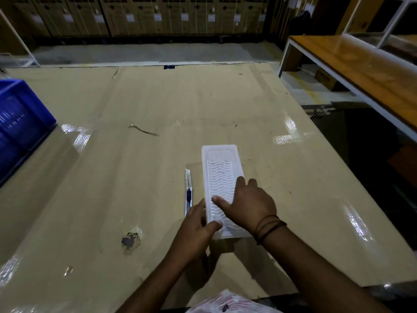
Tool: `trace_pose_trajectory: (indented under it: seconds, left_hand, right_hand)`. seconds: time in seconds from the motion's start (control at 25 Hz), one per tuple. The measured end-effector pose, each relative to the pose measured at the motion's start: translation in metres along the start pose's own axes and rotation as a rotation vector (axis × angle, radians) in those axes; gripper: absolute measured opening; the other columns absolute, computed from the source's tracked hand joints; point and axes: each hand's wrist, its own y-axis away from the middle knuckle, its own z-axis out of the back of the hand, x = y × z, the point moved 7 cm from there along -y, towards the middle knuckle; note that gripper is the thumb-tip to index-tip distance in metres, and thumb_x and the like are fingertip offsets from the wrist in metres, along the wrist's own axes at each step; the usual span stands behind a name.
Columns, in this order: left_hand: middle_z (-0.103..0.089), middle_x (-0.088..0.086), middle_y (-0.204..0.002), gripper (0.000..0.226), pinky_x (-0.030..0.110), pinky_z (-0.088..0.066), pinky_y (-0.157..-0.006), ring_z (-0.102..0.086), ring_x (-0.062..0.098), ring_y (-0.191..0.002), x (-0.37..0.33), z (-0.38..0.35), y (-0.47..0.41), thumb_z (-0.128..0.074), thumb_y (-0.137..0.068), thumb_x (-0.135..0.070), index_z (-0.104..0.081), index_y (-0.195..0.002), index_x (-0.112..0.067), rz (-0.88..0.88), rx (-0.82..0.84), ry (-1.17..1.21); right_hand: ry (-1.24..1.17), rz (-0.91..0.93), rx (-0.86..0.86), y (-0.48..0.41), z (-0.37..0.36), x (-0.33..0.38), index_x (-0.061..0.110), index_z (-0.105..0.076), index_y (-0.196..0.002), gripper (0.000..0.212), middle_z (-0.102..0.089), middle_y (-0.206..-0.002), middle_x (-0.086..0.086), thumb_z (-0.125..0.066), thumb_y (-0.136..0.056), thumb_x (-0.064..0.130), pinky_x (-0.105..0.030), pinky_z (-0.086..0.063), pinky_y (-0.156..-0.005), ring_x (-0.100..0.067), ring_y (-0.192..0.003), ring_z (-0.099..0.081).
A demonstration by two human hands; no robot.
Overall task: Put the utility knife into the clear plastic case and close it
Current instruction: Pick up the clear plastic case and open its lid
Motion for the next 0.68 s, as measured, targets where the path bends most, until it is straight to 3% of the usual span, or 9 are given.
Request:
trace_pose_trajectory:
  seconds: [0.08,0.16,0.28,0.4,0.52,0.68]
  left_hand:
    - [-0.061,-0.027,-0.129,0.054,0.013,-0.052,-0.085,-0.062,-0.014,-0.103,0.004,0.001,-0.002,-0.064,-0.092,-0.017,-0.05,-0.136,-0.047,0.038,0.014,0.099]
    - [-0.069,-0.012,-0.137,0.069,0.034,-0.056,-0.097,-0.067,0.011,-0.117,0.012,0.003,-0.006,-0.06,-0.075,-0.024,-0.058,-0.141,-0.042,0.059,0.006,0.157]
    - [-0.068,-0.004,-0.139,0.072,0.051,-0.055,-0.107,-0.066,0.021,-0.121,0.014,0.006,-0.007,-0.058,-0.068,-0.025,-0.057,-0.137,-0.044,0.061,0.026,0.149]
    - [-0.068,-0.007,-0.137,0.07,0.051,-0.054,-0.107,-0.067,0.019,-0.12,0.017,0.005,-0.006,-0.059,-0.067,-0.024,-0.055,-0.131,-0.051,0.065,0.044,0.145]
    - [-0.071,-0.014,-0.131,0.066,0.048,-0.055,-0.106,-0.069,0.015,-0.117,0.019,0.004,-0.007,-0.059,-0.067,-0.024,-0.055,-0.122,-0.061,0.063,0.066,0.129]
    - [-0.067,-0.003,-0.139,0.071,0.052,-0.054,-0.108,-0.065,0.02,-0.122,0.018,0.004,-0.011,-0.058,-0.066,-0.025,-0.055,-0.136,-0.042,0.051,0.086,0.076]
  right_hand:
    - [0.057,-0.006,0.021,-0.006,-0.001,0.014,0.01,-0.048,-0.131,0.095,-0.061,-0.122,-0.015,-0.048,-0.076,0.087,-0.036,-0.05,-0.078,-0.03,-0.107,-0.064]
    - [0.1,0.014,0.033,-0.011,-0.001,0.025,0.006,-0.052,-0.129,0.1,-0.063,-0.121,-0.013,-0.047,-0.073,0.089,-0.035,-0.051,-0.079,-0.029,-0.11,-0.063]
    - [0.155,0.042,0.042,-0.016,-0.003,0.036,0.003,-0.053,-0.131,0.101,-0.064,-0.124,-0.012,-0.048,-0.075,0.087,-0.036,-0.053,-0.081,-0.03,-0.112,-0.064]
    - [0.136,0.035,0.055,-0.018,0.0,0.036,0.004,-0.053,-0.131,0.088,-0.064,-0.126,-0.012,-0.052,-0.081,0.077,-0.035,-0.053,-0.085,-0.03,-0.115,-0.064]
    - [0.124,0.038,0.04,-0.018,0.004,0.036,0.007,-0.062,-0.122,0.078,-0.068,-0.12,-0.01,-0.052,-0.083,0.073,-0.033,-0.052,-0.08,-0.029,-0.108,-0.067]
    - [0.187,-0.006,0.065,-0.024,-0.004,0.043,0.008,-0.068,-0.109,0.091,-0.07,-0.103,-0.008,-0.047,-0.071,0.088,-0.034,-0.055,-0.074,-0.031,-0.091,-0.071]
